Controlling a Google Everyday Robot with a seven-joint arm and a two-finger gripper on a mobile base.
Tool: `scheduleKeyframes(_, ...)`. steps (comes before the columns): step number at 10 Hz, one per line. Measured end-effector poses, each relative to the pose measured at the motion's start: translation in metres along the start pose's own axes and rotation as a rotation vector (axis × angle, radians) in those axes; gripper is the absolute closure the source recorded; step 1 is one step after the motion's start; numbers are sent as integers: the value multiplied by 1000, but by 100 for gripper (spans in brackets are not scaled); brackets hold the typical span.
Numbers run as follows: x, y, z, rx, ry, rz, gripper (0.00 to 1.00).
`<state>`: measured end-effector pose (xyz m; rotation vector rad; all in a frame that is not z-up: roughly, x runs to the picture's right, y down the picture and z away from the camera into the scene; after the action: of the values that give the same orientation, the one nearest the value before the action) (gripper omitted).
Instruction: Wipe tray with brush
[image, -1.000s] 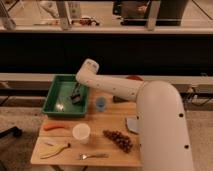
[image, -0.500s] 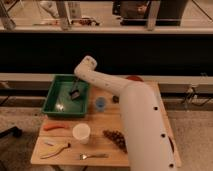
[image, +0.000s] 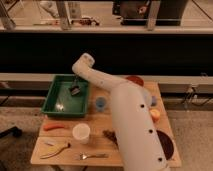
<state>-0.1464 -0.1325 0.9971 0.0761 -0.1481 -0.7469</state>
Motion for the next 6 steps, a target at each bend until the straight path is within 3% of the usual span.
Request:
scheduleKeyframes(3,-3,-3,-1,4,-10,-1,100)
scheduleKeyframes(6,-43,-18,-4,51,-49,-15,100)
